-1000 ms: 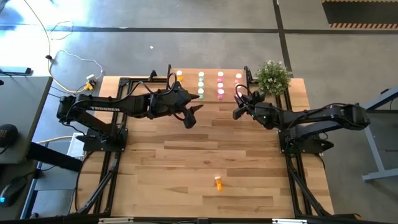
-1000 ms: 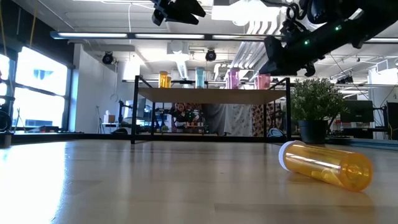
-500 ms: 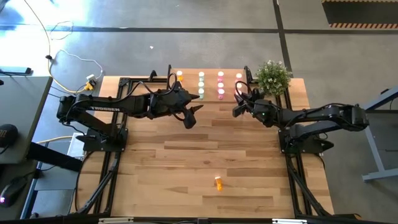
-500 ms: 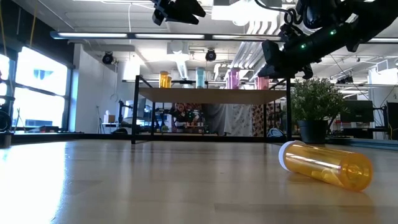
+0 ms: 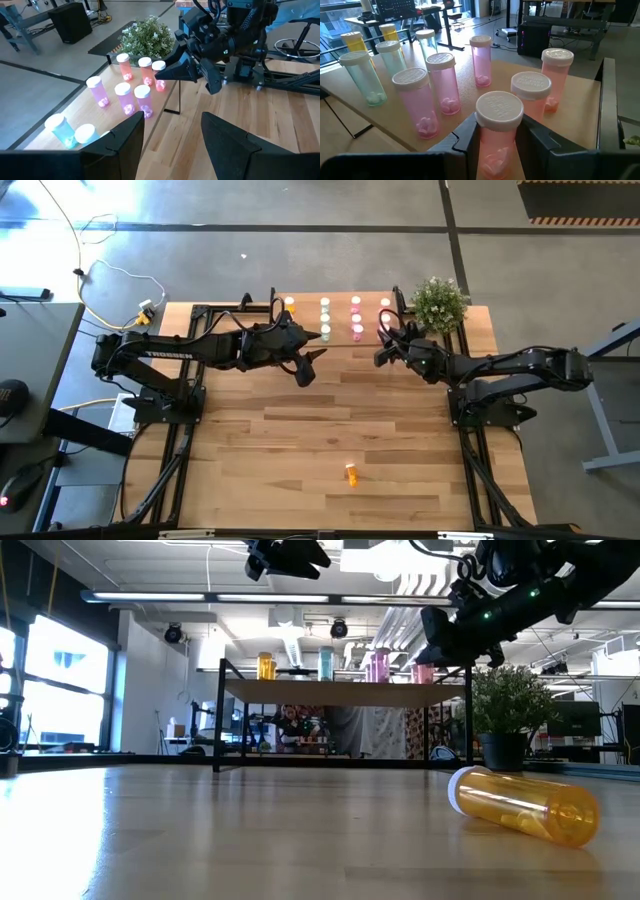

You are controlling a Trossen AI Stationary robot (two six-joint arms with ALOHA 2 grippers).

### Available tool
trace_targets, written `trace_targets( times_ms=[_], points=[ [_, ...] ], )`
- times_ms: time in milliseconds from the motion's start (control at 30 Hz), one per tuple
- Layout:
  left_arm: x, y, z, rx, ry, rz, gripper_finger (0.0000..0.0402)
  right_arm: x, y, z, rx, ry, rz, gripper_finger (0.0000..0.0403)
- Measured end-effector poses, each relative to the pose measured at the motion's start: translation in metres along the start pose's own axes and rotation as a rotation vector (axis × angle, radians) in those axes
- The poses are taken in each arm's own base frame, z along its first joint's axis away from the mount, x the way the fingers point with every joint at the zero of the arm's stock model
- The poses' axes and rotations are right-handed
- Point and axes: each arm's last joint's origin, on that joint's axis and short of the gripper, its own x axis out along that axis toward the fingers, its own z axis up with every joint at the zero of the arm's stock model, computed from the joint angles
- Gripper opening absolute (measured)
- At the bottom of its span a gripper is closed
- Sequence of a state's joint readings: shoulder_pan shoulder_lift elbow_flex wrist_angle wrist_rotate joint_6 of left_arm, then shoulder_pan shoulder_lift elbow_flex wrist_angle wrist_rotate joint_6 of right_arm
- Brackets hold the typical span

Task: Pick and place medicine bottles onto shelf by color
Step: Put the pink pill bottle aligned with the other pink pill bottles

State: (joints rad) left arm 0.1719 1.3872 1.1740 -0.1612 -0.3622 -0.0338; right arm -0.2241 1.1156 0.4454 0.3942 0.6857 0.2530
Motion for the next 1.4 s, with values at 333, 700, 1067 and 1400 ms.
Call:
trace_targets(
  times_ms=[333,700,1067,1400],
  points=[
    [0.0,0.0,0.0,0.0,0.0,0.0,0.0186,-0.005,0.006,0.0,0.028,-0.019,0.022,0.0097],
    [0.0,0.0,0.0,0.0,0.0,0.0,0.0186,-0.02,0.031,0.035,-0.055,0.066,-0.055,0.0097],
    [0.0,0.0,0.0,0.0,0.0,0.0,0.0186,-0.042,0.022,0.022,0.096,0.017,-0.197,0.0097],
    [0.0,0.001,0.0,0.0,-0.003,0.042,0.0186,-0.042,0.035,0.002,0.135,-0.101,-0.198,0.0097]
  ],
)
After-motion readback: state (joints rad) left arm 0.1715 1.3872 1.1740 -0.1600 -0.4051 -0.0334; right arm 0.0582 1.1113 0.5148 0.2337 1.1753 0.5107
